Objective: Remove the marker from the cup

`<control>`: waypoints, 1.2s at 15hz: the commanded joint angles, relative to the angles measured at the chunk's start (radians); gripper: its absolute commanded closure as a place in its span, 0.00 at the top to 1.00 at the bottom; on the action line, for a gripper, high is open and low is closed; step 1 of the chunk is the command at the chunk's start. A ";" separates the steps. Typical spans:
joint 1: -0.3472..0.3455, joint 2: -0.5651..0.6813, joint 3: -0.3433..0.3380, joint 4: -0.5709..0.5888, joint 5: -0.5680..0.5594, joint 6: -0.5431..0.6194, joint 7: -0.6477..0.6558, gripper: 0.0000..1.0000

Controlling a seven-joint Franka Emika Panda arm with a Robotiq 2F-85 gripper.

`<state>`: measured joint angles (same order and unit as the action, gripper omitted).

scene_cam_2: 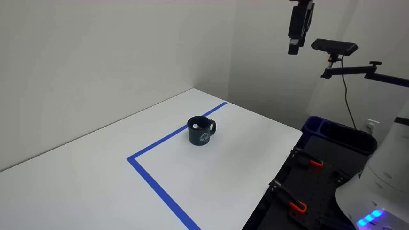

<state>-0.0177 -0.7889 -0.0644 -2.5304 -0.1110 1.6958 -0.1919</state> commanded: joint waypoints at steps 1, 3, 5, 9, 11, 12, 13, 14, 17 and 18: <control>0.008 0.000 -0.006 0.002 -0.004 -0.003 0.005 1.00; 0.008 0.000 -0.006 0.002 -0.004 -0.003 0.005 1.00; 0.008 0.000 -0.006 0.002 -0.004 -0.003 0.005 1.00; 0.008 0.000 -0.006 0.002 -0.004 -0.003 0.005 1.00; -0.008 0.054 0.000 0.037 0.006 0.017 0.059 1.00; -0.010 0.084 0.002 0.053 0.023 0.039 0.095 1.00; -0.014 0.111 0.007 0.067 0.039 0.062 0.136 1.00; -0.023 0.154 0.023 0.088 0.054 0.092 0.203 1.00; -0.024 0.301 0.060 0.158 0.128 0.195 0.380 1.00; -0.021 0.359 0.073 0.183 0.160 0.234 0.436 1.00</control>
<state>-0.0258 -0.6070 -0.0389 -2.4505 -0.0234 1.8620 0.1007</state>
